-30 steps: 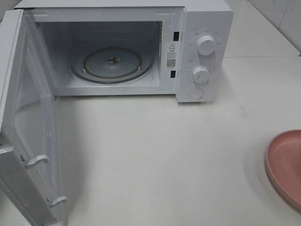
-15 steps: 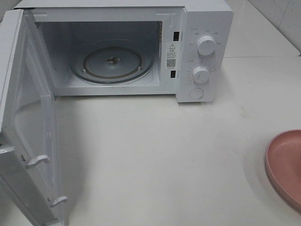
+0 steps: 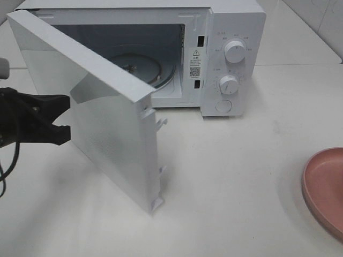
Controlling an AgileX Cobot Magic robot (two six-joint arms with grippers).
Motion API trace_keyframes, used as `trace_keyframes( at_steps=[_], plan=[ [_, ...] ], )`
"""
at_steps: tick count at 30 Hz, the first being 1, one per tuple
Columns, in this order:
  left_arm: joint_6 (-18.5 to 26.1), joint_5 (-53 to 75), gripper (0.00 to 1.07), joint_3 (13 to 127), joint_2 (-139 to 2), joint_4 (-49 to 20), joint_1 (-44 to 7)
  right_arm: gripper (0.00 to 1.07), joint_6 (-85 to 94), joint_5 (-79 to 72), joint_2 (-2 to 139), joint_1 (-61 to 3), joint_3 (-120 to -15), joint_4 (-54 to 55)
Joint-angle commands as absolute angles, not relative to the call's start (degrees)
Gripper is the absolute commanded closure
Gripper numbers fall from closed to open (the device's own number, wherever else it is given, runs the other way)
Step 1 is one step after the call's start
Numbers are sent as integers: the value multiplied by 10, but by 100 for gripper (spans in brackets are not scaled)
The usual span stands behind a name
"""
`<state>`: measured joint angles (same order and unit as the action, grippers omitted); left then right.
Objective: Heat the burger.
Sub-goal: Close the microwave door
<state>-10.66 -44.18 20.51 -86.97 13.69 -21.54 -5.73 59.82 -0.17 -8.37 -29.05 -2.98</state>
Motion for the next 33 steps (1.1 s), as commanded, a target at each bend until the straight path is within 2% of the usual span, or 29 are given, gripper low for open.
trace_keyframes(
  at_steps=[1, 3, 6, 8, 11, 12, 13, 19, 33],
  plan=[
    [-78, -454, 107, 227, -888, 78, -249, 32, -56, 595, -18, -79, -290, -32],
    [-40, -454, 107, 258, -921, 3, -295, 32, -56, 595, -18, -79, -290, -32],
    [-29, -454, 107, 265, -929, -24, -308, 32, -56, 595, -18, -79, -290, -32],
    [45, -469, 107, 299, -953, -152, -362, 32, -56, 595, -18, -79, -290, -32],
    [68, -478, 107, 309, -960, -179, -376, 32, -56, 595, -18, -79, -290, -32],
    [101, -484, 107, 331, -974, -214, -398, 32, -56, 595, -18, -79, -290, -32],
    [112, -482, 107, 345, -981, -225, -408, 32, -56, 595, -18, -79, -290, -32],
    [117, -477, 107, 435, -1038, -230, -438, 32, -56, 595, -18, -79, -290, -32],
    [115, -413, 107, 574, -1098, -230, -442, 32, -55, 595, -18, -79, -290, -32]
  ],
)
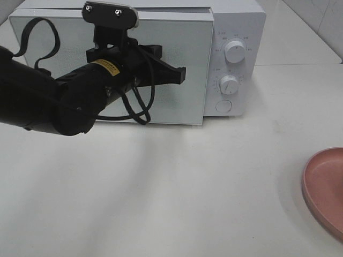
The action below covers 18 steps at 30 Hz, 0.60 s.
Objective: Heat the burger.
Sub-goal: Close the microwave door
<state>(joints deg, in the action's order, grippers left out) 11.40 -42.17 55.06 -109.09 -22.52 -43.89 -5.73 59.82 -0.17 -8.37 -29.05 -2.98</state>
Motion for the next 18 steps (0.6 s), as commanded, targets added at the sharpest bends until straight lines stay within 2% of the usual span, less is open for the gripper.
trace_keyframes(
  at_steps=[1, 8, 18],
  plan=[
    [113, -407, 107, 582, -1100, -230, -442, 32, -55, 595, -18, -79, -290, -32],
    [111, -359, 107, 644, -1138, -229, -442, 32, -55, 595, -18, -79, -290, -32],
    [107, -361, 107, 672, -1157, -229, -446, 32, -56, 595, -18, -79, -290, -32]
  ],
)
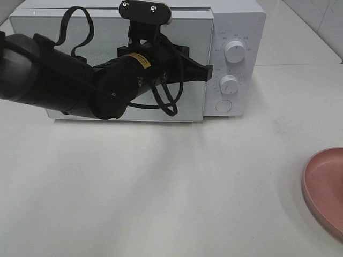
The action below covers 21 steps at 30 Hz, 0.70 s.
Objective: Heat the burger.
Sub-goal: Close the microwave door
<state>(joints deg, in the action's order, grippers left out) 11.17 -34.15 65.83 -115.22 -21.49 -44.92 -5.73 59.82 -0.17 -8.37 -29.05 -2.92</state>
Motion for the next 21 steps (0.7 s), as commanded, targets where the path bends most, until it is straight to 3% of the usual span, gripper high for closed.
trace_keyframes(
  at_steps=[1, 12, 21],
  plan=[
    [104, -360, 107, 678, -1164, -229, -446, 32, -56, 595, -18, -79, -290, -32],
    [98, -359, 107, 712, -1184, -231, -438, 32, -56, 595, -18, -79, -290, -32],
    [92, -358, 107, 727, -1184, -245, -388, 32, -56, 595, -18, -79, -290, -32]
  ],
)
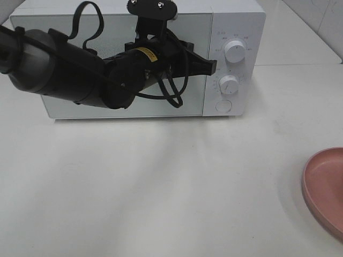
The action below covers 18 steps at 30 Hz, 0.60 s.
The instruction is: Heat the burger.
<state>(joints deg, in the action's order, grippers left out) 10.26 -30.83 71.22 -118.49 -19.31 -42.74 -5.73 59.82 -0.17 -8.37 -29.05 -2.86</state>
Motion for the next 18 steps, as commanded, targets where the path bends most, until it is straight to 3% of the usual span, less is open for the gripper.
trace_keyframes(
  at_steps=[1, 7, 13, 14, 15, 16, 17, 18],
  plan=[
    [86, -355, 107, 727, -1184, -244, -386, 32, -56, 595, -18, -79, -290, -32],
    [85, -286, 107, 727, -1168, -237, -395, 32, -60, 595, -18, -79, -290, -32],
    [87, -113, 107, 727, -1135, -237, -427, 32, -60, 595, -18, -79, -290, -32],
    [87, -89, 105, 727, -1129, -237, -430, 32, -60, 595, -18, -79, -290, -32],
    [87, -31, 90, 727, -1120, -237, -435, 32, -60, 595, -18, -79, -290, -32],
    [87, -31, 90, 727, -1120, -237, -435, 32, -60, 595, -18, -79, -290, -32],
    [87, 0, 78, 727, -1115, -237, -436, 32, -60, 595, -18, -79, -290, -32],
    [87, 0, 78, 727, -1115, -237, -436, 32, -60, 595, -18, -79, -290, -32]
  ],
)
